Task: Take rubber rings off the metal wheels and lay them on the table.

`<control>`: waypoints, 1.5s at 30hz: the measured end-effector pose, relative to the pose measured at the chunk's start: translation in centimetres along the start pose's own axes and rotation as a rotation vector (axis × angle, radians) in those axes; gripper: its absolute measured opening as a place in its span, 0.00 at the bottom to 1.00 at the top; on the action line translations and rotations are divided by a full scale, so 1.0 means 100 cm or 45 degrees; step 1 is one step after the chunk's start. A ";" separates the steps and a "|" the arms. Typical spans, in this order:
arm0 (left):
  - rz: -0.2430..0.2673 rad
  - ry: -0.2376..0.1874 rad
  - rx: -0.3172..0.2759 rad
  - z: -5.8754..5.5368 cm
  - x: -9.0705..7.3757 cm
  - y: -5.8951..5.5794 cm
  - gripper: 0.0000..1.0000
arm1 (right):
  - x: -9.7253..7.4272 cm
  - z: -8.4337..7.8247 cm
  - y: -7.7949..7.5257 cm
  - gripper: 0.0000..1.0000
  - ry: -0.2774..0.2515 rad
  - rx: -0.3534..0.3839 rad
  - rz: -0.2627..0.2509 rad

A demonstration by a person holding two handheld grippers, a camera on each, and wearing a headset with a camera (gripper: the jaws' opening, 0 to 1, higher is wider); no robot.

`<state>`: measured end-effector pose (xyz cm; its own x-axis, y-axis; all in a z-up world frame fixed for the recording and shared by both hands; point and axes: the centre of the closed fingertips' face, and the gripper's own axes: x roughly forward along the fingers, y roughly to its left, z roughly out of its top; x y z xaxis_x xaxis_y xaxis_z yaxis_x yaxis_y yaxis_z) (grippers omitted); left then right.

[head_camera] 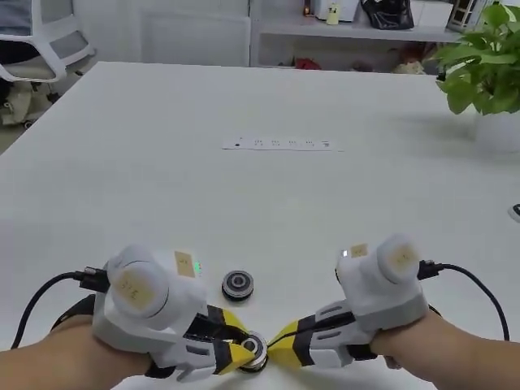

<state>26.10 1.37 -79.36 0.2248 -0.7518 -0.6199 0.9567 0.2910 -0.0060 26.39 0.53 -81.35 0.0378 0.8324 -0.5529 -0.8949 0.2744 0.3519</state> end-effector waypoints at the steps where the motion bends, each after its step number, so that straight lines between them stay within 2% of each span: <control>1: 0.000 0.000 0.000 0.000 0.000 0.000 0.13 | 0.000 0.001 -0.001 0.00 -0.008 0.007 0.002; 8: 0.011 0.009 -0.001 0.001 0.001 -0.001 0.13 | -0.003 0.004 -0.007 0.00 -0.061 0.134 0.002; 12: 0.019 0.014 -0.001 0.002 0.002 0.000 0.13 | -0.007 0.013 -0.010 0.00 -0.145 0.241 0.018; 20: 0.049 0.031 -0.008 0.003 0.004 0.001 0.12 | -0.011 0.017 -0.007 0.00 -0.192 0.311 0.047; 32: 0.062 0.042 -0.017 0.003 0.005 0.001 0.12 | -0.011 0.018 -0.005 0.00 -0.187 0.315 0.059; 37: 0.066 0.043 -0.017 0.003 0.005 0.001 0.12 | -0.008 0.022 0.002 0.00 -0.186 0.303 0.090; 45: 0.062 0.040 -0.020 0.003 0.005 0.001 0.12 | -0.007 0.021 0.005 0.00 -0.182 0.302 0.107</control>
<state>26.34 0.89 -79.44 0.2649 -0.7177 -0.6439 0.9417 0.3362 0.0126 26.82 1.14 -79.19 0.0456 0.9118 -0.4082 -0.7691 0.2928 0.5682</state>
